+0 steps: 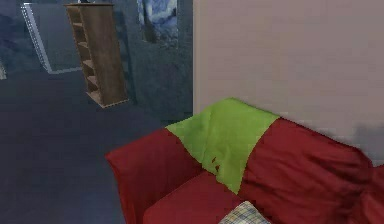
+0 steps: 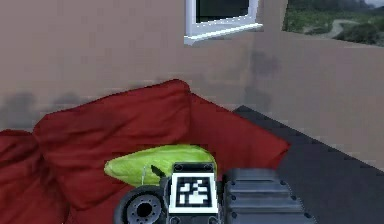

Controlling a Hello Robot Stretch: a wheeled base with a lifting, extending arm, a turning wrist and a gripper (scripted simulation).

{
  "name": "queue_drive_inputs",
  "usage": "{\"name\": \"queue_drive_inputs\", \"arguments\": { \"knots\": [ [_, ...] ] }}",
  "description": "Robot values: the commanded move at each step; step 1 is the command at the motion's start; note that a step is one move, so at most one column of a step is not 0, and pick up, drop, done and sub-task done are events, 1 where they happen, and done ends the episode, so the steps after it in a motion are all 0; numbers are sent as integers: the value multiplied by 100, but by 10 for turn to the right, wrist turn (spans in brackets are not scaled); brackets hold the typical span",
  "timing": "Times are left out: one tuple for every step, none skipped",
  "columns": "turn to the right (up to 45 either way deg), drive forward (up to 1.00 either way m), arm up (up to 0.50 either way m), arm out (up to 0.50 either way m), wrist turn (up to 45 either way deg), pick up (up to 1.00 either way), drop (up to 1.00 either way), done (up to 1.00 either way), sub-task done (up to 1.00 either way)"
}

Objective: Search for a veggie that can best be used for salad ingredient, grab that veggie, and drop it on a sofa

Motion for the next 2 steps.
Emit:
{"name": "queue_drive_inputs", "arguments": {
  "knots": [
    [0,0,0,30,0,0,0,0,0],
    [0,0,0,0,-450,0,0,0,0]
  ]
}}
